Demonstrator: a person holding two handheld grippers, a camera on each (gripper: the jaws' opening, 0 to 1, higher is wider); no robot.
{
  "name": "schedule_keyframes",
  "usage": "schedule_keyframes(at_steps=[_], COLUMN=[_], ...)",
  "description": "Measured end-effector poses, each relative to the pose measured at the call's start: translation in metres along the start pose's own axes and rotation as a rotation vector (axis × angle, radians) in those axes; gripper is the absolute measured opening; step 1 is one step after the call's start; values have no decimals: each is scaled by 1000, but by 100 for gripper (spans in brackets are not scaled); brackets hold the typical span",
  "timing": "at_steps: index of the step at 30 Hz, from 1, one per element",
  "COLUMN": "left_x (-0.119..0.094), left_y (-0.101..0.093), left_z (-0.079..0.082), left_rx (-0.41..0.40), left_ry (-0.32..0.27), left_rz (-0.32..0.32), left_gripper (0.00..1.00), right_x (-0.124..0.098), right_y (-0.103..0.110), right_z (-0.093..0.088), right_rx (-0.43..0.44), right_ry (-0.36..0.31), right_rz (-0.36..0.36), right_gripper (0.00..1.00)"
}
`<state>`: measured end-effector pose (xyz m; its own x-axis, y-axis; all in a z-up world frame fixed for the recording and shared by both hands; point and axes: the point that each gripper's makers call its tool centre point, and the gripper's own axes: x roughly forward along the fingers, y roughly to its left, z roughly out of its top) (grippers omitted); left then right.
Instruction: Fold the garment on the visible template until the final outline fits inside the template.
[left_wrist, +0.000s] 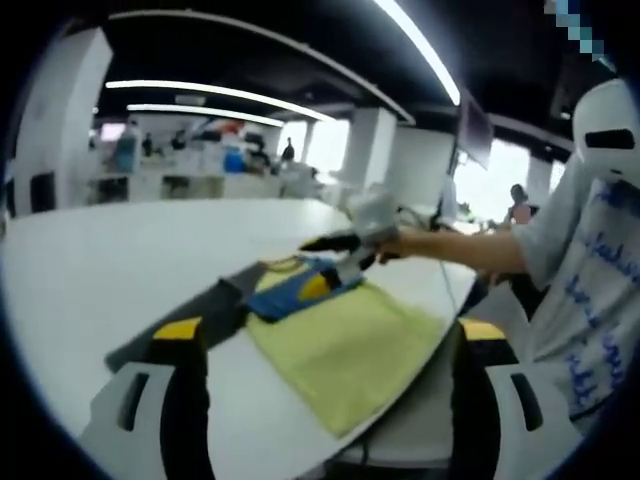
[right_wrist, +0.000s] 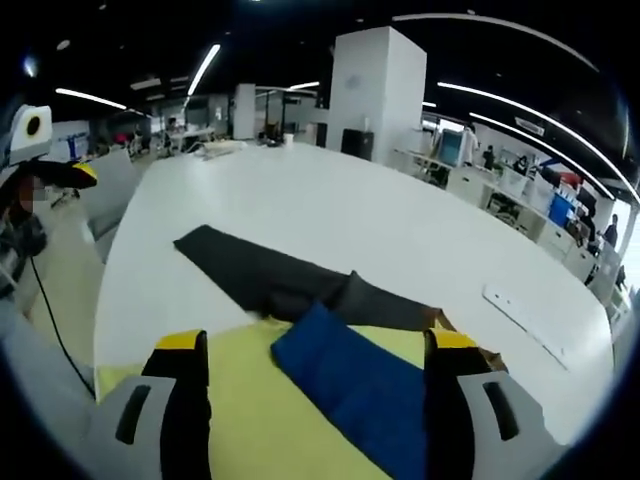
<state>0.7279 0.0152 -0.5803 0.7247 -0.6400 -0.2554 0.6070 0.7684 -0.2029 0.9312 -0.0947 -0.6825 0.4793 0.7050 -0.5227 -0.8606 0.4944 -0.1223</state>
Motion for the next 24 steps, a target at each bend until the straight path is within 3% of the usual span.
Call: schedule_keyframes(at_steps=[5, 13, 24], left_x=[1, 3, 1], left_y=[0, 1, 4], left_z=[-2, -11, -8], left_rx=[3, 0, 24], left_ry=[3, 25, 28], left_rz=[-9, -11, -47], left_gripper=[97, 97, 97], right_x=[-9, -27, -52], right_y=[5, 11, 14], right_z=[-5, -5, -21], right_rx=[14, 17, 54], right_ry=[6, -3, 30], right_rz=[-2, -11, -61], right_gripper=[100, 100, 100])
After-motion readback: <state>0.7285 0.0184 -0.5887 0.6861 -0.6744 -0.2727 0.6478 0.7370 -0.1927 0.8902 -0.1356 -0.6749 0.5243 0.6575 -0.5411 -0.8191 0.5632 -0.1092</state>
